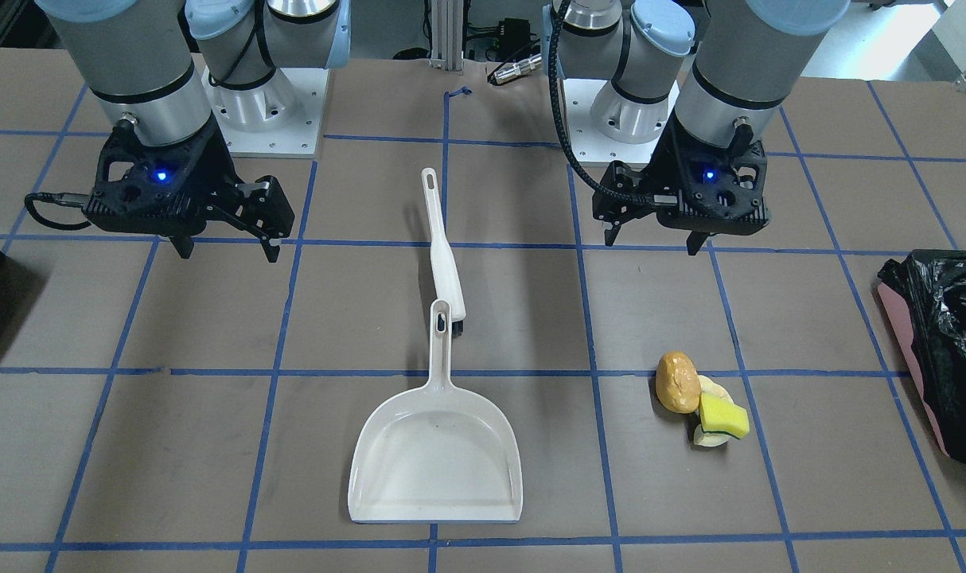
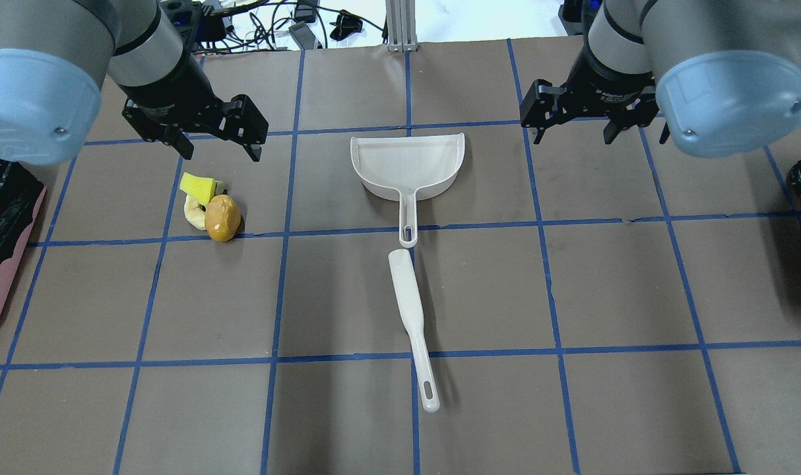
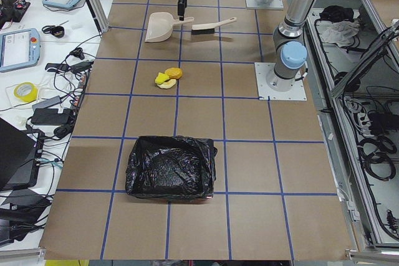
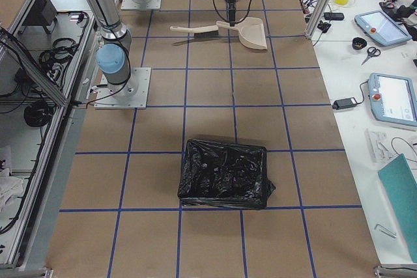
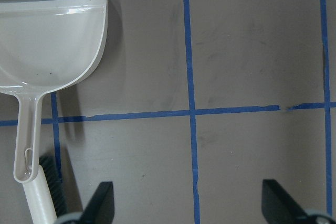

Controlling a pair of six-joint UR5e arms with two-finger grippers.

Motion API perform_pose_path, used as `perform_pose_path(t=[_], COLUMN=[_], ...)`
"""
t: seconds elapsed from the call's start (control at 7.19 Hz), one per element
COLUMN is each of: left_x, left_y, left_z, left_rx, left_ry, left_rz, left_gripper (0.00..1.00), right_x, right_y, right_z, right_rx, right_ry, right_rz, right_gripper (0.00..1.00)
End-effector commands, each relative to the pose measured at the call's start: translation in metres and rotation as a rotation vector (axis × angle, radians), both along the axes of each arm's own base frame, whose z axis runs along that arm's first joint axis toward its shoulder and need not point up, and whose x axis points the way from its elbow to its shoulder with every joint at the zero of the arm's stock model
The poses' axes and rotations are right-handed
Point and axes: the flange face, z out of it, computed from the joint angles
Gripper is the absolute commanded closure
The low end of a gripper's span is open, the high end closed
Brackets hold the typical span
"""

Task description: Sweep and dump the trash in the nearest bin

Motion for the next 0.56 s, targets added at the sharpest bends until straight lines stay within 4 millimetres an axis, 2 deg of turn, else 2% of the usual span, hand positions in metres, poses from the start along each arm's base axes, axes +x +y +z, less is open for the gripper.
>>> perform_pose_path(t=[0.0, 0.42], left_x=[-0.0004, -0.0019], left_y=[0.0011, 0.0015], left_z=[0.0002, 0.0001], left_rx=[0.002, 0.004], left_ry=[-0.005, 0.004], left_rz=[0.0, 0.015], left_gripper=[0.0, 0.0], right_x=[0.0009, 0.0005], right_y=[-0.0015, 0.0006], right_z=[-0.0024, -0.0029], right_rx=[0.003, 0.014], right_ry=[-0.001, 0.003], right_rz=[0.001, 0.001], right_gripper=[0.0, 0.0])
